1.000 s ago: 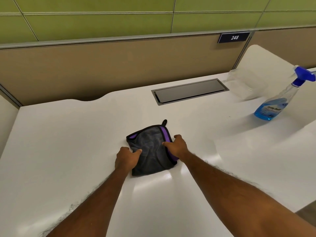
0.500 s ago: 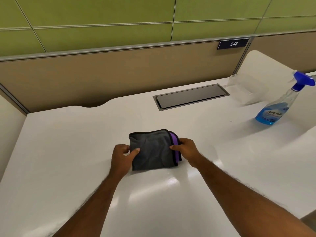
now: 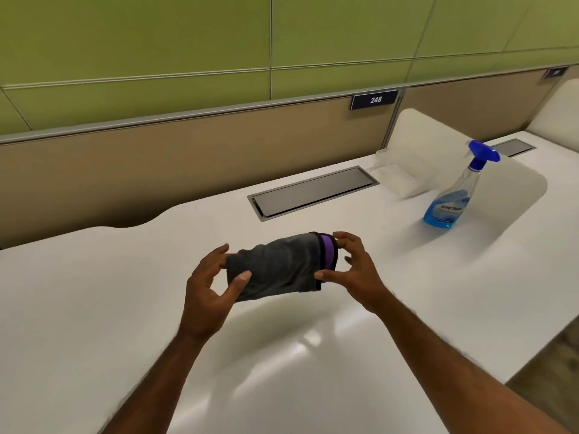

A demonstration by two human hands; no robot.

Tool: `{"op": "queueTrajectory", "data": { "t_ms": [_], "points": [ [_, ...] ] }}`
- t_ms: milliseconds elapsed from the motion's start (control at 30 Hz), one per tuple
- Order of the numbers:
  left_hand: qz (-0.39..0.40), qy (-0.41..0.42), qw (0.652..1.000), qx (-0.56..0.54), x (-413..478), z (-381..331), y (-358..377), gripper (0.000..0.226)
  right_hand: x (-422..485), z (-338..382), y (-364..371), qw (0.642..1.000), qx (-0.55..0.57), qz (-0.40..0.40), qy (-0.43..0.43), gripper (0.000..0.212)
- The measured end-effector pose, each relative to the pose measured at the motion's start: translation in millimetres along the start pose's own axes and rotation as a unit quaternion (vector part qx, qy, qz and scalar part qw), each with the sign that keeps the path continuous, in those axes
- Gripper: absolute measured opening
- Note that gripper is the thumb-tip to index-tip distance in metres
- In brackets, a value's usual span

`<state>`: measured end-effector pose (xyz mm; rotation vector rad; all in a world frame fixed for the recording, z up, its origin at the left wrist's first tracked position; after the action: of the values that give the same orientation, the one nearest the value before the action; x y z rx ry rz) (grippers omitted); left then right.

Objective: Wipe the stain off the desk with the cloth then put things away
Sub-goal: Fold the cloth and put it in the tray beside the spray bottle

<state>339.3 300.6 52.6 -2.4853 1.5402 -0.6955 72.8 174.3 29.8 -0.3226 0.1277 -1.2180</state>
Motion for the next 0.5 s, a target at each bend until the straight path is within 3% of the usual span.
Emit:
{"op": "queueTrajectory", "data": {
  "t_ms": [133,233,333,500],
  "points": [
    [0.089,-0.002,0.995,-0.046,11.6,-20.9,26.2,0.053,-4.2,7.9,-18.4,0.999,0.034,-0.001,0.003,0.072],
    [0.136,0.005,0.989,-0.066,16.9,-39.4,48.2,0.059,-9.4,9.3,-37.0,0.993,0.116,-0.035,0.012,0.058],
    [0.132,-0.005,0.986,-0.104,21.6,-55.5,66.4,0.057,-14.6,6.9,-55.8,0.982,0.182,-0.050,0.022,0.048],
    [0.094,-0.043,0.985,-0.136,29.1,-69.1,104.5,0.053,-10.9,-3.6,-85.3,0.982,0.185,-0.015,0.035,0.071]
  ]
}}
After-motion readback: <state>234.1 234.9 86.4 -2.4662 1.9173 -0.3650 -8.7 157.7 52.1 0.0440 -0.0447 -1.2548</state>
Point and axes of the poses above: each hand's wrist, its own x-axis towards the middle knuckle, its own y-axis out of the palm, z = x × y, the point moved 10 cm from there along x, towards the middle knuckle, and after that the axes turned 2 degrees about x, right-handed, at the moved point
